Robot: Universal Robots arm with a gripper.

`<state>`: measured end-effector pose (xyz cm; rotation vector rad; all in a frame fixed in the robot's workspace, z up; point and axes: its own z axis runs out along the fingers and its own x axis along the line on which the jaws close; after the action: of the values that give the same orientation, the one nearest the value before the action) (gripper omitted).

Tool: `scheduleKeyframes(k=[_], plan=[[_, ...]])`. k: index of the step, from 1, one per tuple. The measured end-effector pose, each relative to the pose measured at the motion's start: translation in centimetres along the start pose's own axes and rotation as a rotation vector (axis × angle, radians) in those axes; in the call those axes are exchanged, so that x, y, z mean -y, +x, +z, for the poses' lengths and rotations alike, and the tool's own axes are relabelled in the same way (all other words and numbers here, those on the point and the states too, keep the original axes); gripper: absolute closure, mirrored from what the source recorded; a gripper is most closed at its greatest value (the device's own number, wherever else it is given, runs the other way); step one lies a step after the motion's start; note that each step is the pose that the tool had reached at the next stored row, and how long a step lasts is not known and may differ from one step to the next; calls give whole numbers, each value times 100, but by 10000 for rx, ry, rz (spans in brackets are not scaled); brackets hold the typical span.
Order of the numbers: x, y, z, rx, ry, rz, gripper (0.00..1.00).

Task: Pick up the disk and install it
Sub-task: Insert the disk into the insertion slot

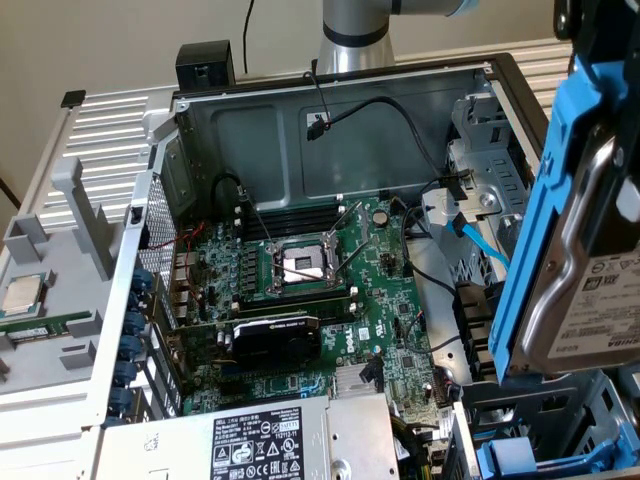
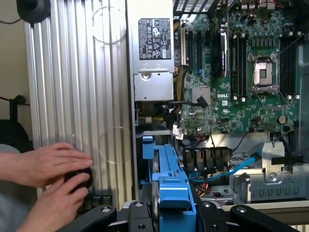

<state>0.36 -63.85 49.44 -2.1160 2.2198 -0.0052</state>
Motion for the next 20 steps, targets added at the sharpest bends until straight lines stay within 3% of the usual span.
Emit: scheduleKeyframes(k=[15, 20], plan=[[-12, 21, 271, 0, -2, 1, 63], [-16, 24, 338, -2, -39, -1, 63]])
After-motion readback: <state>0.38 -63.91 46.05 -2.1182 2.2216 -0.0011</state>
